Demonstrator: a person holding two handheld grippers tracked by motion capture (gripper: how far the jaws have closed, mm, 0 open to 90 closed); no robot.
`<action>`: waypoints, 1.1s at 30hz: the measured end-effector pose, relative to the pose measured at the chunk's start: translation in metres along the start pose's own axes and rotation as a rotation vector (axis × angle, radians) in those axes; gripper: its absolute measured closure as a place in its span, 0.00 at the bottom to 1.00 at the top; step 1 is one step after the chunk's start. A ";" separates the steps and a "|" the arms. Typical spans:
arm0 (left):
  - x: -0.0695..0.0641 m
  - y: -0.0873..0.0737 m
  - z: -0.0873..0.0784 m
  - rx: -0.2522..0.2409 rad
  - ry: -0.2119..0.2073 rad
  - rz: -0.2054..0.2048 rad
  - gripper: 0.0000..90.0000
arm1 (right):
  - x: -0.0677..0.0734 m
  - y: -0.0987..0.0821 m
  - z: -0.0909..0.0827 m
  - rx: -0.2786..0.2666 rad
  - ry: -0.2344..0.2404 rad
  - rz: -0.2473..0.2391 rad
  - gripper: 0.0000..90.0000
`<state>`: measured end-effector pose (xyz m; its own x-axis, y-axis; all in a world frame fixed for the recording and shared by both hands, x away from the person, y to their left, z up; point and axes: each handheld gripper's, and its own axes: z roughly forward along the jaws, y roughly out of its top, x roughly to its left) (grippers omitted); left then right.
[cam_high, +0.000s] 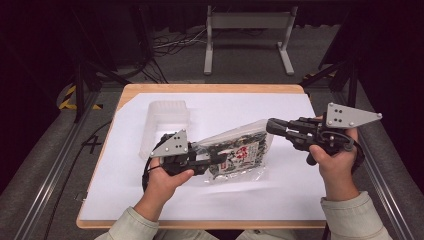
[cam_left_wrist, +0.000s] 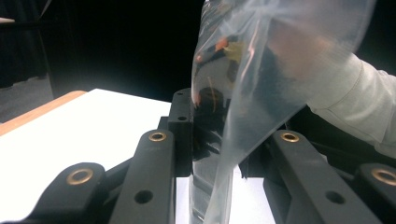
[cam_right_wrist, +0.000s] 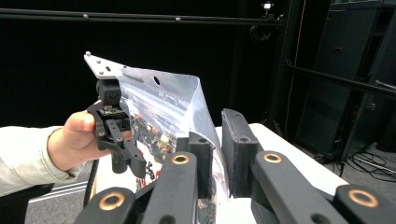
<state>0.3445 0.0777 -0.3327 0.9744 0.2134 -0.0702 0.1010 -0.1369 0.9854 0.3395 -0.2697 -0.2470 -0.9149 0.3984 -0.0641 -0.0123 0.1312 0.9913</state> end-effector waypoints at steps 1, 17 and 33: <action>0.000 0.000 0.000 0.003 0.001 0.003 0.80 | 0.000 0.000 0.000 0.002 -0.003 -0.001 0.91; 0.002 0.006 -0.005 0.009 0.019 -0.001 0.81 | -0.001 -0.001 0.001 -0.019 -0.071 0.003 0.58; 0.005 0.033 -0.026 -0.009 0.082 0.035 0.81 | -0.009 -0.038 -0.020 0.064 -0.213 0.016 0.41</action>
<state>0.3479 0.0996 -0.2965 0.9576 0.2871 -0.0233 0.0650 -0.1365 0.9885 0.3404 -0.2969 -0.2821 -0.8090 0.5826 -0.0785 0.0329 0.1782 0.9834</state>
